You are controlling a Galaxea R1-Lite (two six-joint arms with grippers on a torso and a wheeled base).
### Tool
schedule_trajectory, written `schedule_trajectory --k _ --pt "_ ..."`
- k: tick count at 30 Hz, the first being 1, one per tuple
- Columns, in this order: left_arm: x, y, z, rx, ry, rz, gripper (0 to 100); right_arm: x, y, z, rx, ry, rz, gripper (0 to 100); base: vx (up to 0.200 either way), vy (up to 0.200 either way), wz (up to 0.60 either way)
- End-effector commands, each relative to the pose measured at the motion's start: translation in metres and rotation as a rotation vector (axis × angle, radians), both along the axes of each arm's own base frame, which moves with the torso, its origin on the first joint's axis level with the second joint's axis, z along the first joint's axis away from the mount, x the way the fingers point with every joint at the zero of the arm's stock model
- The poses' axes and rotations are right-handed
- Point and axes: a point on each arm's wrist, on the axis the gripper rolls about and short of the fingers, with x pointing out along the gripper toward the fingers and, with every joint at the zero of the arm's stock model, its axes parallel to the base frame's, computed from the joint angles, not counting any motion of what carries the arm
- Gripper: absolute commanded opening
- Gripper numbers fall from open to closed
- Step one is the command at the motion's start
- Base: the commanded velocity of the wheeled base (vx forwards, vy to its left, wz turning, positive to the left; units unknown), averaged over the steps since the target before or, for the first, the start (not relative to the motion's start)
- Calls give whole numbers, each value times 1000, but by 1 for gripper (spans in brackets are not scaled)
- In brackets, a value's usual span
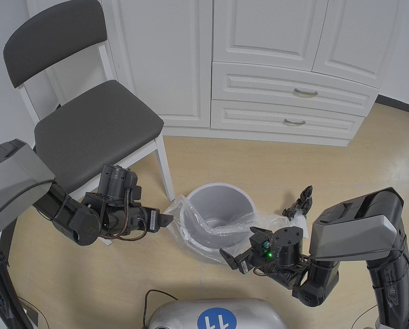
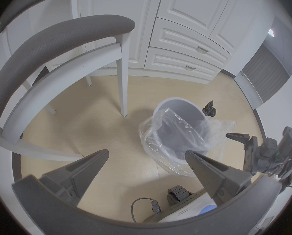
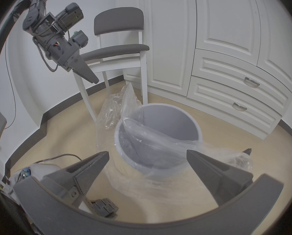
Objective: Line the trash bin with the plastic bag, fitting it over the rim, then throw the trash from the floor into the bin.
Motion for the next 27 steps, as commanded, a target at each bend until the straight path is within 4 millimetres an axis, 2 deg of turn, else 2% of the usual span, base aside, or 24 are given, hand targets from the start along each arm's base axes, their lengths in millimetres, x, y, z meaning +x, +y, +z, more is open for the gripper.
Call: schedule_trajectory --k 1,9,15,18,22,27 --pt "-2 -2 5 -7 -13 -7 100 10 8 -13 36 -5 -9 100 0 0 0" --pt "-3 -2 8 -10 -20 -7 100 9 12 -8 47 -14 1 100 0 0 0" --pt "-9 0 17 -18 -39 -9 100 10 19 20 52 -111 59 100 0 0 0" --pt "-14 -1 20 -20 -43 -16 100 12 17 30 5 -179 209 100 0 0 0" --pt "-15 0 25 -27 -56 -18 100 11 16 29 -46 -193 285 100 0 0 0" --pt "-19 2 33 -34 -74 -18 100 21 8 21 -105 -142 371 100 0 0 0"
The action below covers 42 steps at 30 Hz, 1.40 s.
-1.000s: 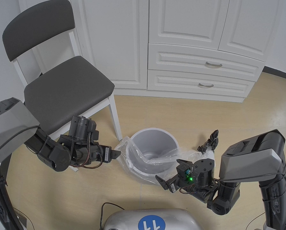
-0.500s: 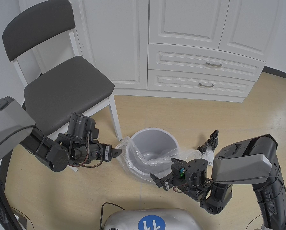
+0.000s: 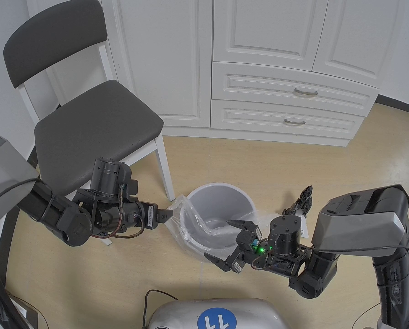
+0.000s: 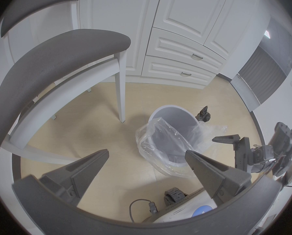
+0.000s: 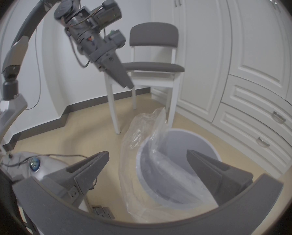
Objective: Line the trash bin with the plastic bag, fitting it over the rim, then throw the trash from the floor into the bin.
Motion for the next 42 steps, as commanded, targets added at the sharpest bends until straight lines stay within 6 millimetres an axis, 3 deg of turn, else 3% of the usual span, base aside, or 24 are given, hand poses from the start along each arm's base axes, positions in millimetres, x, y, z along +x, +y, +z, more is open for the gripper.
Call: schedule_trajectory --k 1,12,22,23,33,35,42 --pt "-5 2 13 -15 -31 -2 100 11 -10 2 -38 -9 43 100 0 0 0" --pt "-7 5 17 -31 -37 -10 100 48 -14 -12 -106 20 11 100 0 0 0" --pt "-6 5 15 -27 -34 -10 100 65 -17 -30 -123 48 -17 100 0 0 0" --pt "-6 5 15 -26 -31 -10 100 67 -17 -30 -124 50 -18 0 0 0 0" --pt "-4 3 10 -27 -44 -14 100 108 -22 0 -43 -52 -93 0 0 0 0" --pt "-3 1 6 -18 -41 -12 100 128 -20 13 20 -72 -190 0 0 0 0" --pt "-1 0 0 -15 -35 -13 100 168 -5 6 142 -132 -394 0 0 0 0"
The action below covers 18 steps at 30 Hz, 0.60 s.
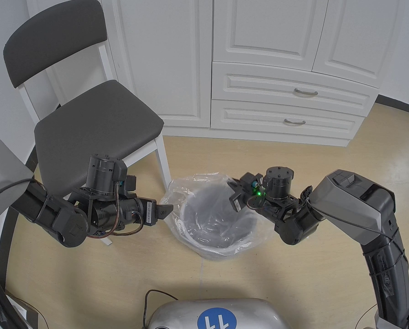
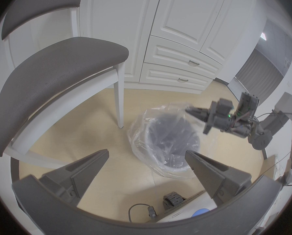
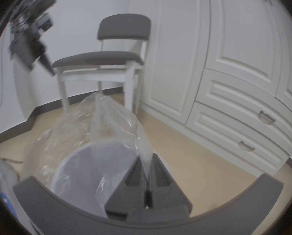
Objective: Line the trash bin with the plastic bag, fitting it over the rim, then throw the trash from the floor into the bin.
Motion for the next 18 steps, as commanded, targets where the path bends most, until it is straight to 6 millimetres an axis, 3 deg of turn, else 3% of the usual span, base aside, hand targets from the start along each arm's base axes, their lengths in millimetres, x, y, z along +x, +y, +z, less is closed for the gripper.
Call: schedule_trajectory --k 1,5,10,18 --pt "3 -2 -9 10 18 0 100 39 9 -25 98 -51 -182 0 0 0 0" --pt "3 -3 -10 11 19 -2 100 57 11 -44 135 -98 -272 0 0 0 0" --pt "3 -4 -10 8 17 -4 100 70 10 -49 162 -139 -295 0 0 0 0" --pt "3 -4 -10 1 2 -4 100 64 16 -51 150 -115 -272 0 0 0 0"
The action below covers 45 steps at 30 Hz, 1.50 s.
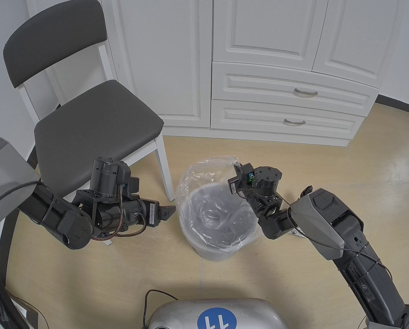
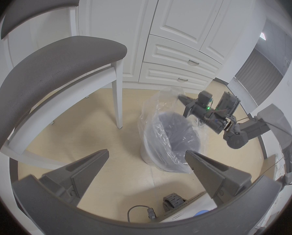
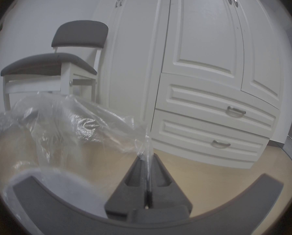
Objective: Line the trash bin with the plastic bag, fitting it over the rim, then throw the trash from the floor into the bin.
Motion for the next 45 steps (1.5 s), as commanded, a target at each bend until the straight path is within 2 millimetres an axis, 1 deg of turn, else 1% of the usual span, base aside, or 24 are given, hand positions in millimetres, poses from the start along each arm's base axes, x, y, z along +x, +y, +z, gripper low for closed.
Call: schedule_trajectory --k 1,6,12,13,14,16,19,20,24,26,28,29,30,31,32,33,34,35,36,37,40,42,43,45 --pt "0 0 -4 4 10 0 100 -7 4 -22 -25 60 18 0 0 0 0" --pt "0 0 -4 4 10 0 100 -15 7 -30 -46 102 36 0 0 0 0" --pt "0 0 -4 3 10 1 100 -10 8 -11 -33 80 33 0 0 0 0" --pt "0 0 -4 3 10 1 100 -10 8 -11 -33 80 33 0 0 0 0" --pt "0 0 -5 4 11 0 100 -6 8 -5 -27 67 31 0 0 0 0" --pt "1 0 -5 4 13 1 100 -3 10 1 -22 56 32 0 0 0 0" --pt "1 -1 -5 3 12 1 100 -1 11 2 -22 56 32 0 0 0 0" --pt "1 -1 -5 3 12 1 100 -1 12 1 -24 60 33 100 0 0 0" --pt "1 0 -5 1 12 2 100 -4 14 -5 -23 72 38 100 0 0 0" --pt "1 -1 -5 0 13 1 100 -7 12 -2 -25 84 38 100 0 0 0" --pt "0 0 -4 -1 12 1 100 -10 11 6 -28 89 37 100 0 0 0" --pt "0 0 -3 -4 10 1 100 -17 5 18 -41 117 35 100 0 0 0" --pt "0 0 -3 -4 10 1 100 -19 4 21 -44 124 35 100 0 0 0" --pt "-1 0 -1 -9 7 -3 100 -32 -5 39 -59 151 31 100 0 0 0" --pt "-1 0 -1 -9 7 -3 100 -32 -5 39 -59 151 31 100 0 0 0" --pt "-2 0 0 -12 7 -6 100 -46 -13 59 -71 181 33 100 0 0 0" --pt "-1 0 0 -13 5 -6 100 -49 -15 62 -72 190 33 100 0 0 0" --pt "-2 -1 1 -14 4 -9 100 -59 -20 76 -64 209 32 100 0 0 0" --pt "-2 -1 1 -14 4 -9 100 -59 -20 76 -64 209 32 100 0 0 0" --pt "-4 -3 1 -17 4 -18 100 -72 -26 95 -24 231 31 100 0 0 0" --pt "-5 -8 0 -17 7 -30 100 -90 -35 109 50 285 27 100 0 0 0" --pt "-5 -9 -2 -18 11 -33 100 -95 -38 110 74 309 25 100 0 0 0" --pt "-3 -12 -1 -38 15 -25 100 -104 -41 110 150 345 16 100 0 0 0" --pt "-1 -15 -2 -65 23 -12 100 -109 -41 108 213 373 9 100 0 0 0"
